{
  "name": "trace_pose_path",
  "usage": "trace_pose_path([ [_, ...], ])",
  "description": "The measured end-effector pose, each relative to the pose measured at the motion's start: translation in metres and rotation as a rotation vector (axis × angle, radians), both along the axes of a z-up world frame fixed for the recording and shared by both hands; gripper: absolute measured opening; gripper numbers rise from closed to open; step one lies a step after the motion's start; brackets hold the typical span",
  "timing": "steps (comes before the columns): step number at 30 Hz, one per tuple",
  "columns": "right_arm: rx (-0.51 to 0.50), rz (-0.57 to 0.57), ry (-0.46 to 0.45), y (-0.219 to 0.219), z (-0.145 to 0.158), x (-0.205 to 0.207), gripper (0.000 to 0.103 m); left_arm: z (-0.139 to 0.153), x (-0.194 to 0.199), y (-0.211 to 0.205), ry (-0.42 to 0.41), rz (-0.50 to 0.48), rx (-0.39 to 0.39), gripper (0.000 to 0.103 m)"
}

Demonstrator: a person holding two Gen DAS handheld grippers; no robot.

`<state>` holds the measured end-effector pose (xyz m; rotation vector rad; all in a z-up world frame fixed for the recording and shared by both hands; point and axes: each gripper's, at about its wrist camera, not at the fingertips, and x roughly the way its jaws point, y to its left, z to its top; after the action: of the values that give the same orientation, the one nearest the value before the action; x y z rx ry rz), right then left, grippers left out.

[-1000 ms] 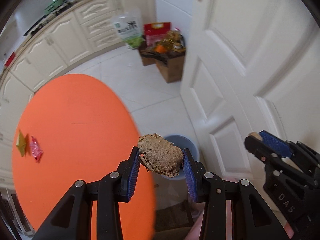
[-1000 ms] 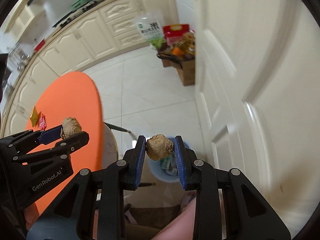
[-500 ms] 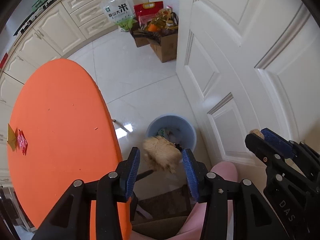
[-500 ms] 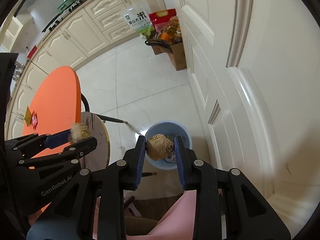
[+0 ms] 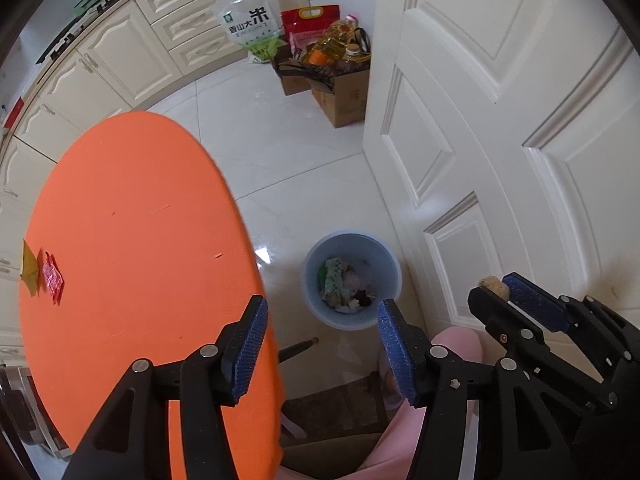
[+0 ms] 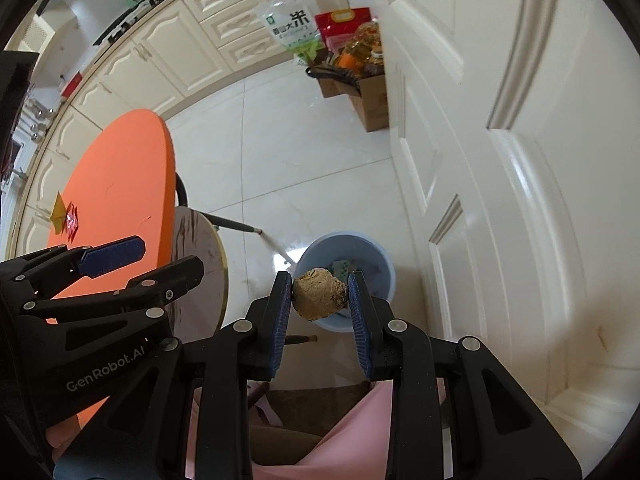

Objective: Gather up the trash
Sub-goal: 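Open the left tool over the wastebasket while the right tool releases the ball into it, then move both tools back over the table toward the red wrapper and green packet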

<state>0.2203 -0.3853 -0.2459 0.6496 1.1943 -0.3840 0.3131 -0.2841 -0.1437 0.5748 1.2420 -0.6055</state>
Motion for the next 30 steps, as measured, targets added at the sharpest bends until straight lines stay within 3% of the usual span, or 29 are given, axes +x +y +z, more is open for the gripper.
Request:
trace_pose_path([
  [19,-0.01,0.041,0.009,0.02,0.017,0.008,0.029,0.007,0.008,0.023,0.003,0.049,-0.021,0.054],
  [30,-0.061,0.103,-0.016,0.064,0.05,0.027,0.03,0.032,0.012,0.088,-0.029,0.111,-0.069,0.054],
])
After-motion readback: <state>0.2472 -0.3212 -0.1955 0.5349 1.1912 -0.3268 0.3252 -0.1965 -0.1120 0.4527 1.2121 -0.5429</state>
